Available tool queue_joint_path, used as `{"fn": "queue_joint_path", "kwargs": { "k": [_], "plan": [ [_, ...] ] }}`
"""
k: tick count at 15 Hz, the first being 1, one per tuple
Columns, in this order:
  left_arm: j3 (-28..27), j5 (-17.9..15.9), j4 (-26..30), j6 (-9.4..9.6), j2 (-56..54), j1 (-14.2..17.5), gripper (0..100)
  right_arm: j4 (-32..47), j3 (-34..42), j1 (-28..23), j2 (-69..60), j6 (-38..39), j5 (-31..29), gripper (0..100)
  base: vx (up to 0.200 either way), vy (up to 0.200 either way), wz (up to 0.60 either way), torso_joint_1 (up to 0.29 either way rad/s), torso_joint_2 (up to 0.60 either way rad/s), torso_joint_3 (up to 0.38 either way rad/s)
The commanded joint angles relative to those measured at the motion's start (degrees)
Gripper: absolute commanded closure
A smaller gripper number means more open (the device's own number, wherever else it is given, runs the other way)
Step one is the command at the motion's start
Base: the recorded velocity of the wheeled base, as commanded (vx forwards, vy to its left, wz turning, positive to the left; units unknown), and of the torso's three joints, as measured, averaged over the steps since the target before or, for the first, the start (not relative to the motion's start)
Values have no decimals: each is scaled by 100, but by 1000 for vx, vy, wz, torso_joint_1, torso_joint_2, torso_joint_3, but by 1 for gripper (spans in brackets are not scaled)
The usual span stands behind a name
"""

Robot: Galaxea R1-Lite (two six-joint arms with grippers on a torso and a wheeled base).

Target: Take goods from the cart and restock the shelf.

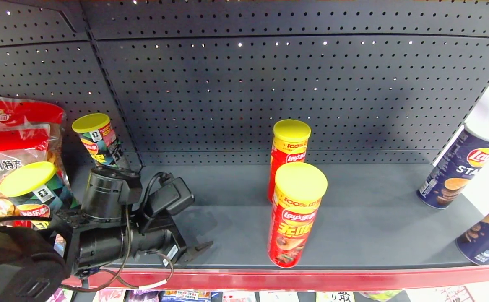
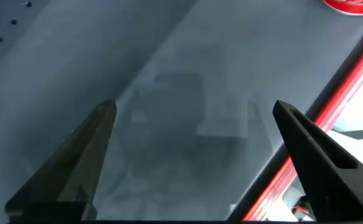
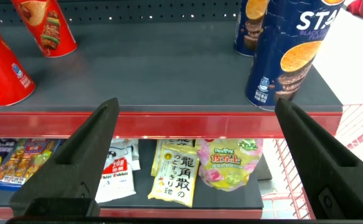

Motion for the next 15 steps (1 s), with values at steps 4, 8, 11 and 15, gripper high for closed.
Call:
{"fn": "queue_joint_path", "kwargs": {
  "k": [4,8,11,15],
  "plan": [
    [-304,51,-25,5,500,-645,0,-3,0,1,5,2,2,0,0,0,0,0,0,0],
    [-778,165,-8,-12,895,-698,0,-3,0,1,5,2,2,0,0,0,0,0,0,0],
    [-1033,200,1,-39,1018,-812,0,-3,0,1,5,2,2,0,0,0,0,0,0,0],
    [-1103,139,1,-56,1115,-891,0,-3,0,1,5,2,2,0,0,0,0,0,0,0]
  ]
}}
